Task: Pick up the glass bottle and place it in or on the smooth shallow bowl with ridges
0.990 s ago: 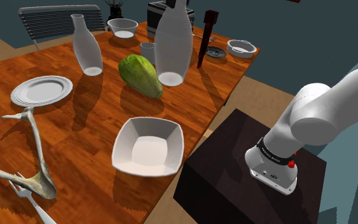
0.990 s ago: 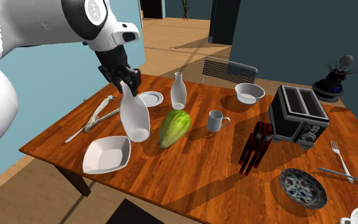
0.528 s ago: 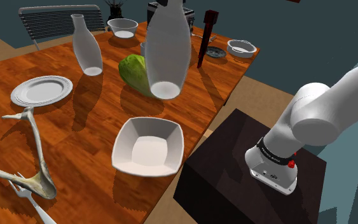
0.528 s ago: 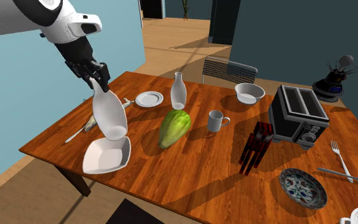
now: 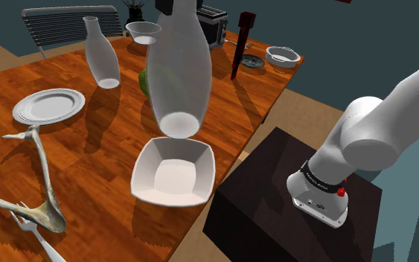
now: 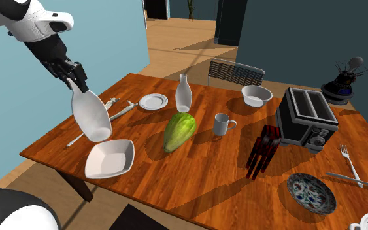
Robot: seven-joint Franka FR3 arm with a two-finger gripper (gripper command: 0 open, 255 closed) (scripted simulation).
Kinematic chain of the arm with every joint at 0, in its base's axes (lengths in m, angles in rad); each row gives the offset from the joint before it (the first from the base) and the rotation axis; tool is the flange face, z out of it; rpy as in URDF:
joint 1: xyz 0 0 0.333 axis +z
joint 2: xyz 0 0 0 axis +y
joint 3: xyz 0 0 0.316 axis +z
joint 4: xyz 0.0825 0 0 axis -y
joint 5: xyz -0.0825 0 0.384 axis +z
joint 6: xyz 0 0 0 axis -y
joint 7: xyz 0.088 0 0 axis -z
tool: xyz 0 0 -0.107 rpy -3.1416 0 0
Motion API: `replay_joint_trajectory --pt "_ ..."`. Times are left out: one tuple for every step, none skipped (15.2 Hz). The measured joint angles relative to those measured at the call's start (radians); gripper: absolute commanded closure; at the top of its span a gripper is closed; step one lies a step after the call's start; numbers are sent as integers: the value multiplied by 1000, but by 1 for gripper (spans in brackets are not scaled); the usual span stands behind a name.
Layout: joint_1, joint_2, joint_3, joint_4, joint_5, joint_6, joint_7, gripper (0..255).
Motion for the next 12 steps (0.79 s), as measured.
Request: replay_joint_trajectory --pt "1 -5 0 -16 3 11 1 255" --pt "2 -14 -5 -37 8 25 -4 255" --pt "4 -21 -7 -57 11 39 -4 255" --pt "5 -30 -9 -78 16 52 -6 255" --pt "7 -34 -8 -93 18 64 -4 255" --pt "9 -45 -13 -121 23 82 -8 255" --pt "10 -53 -16 -141 27 95 -10 255" --pt "12 -59 -16 -160 31 108 -10 255" --pt "14 -66 -18 -181 34 123 -12 255" --pt "16 -71 -18 -198 37 136 -11 255" --pt "18 -78 -20 -217 40 149 -13 255" --pt "19 -84 -21 -235 43 163 -14 255"
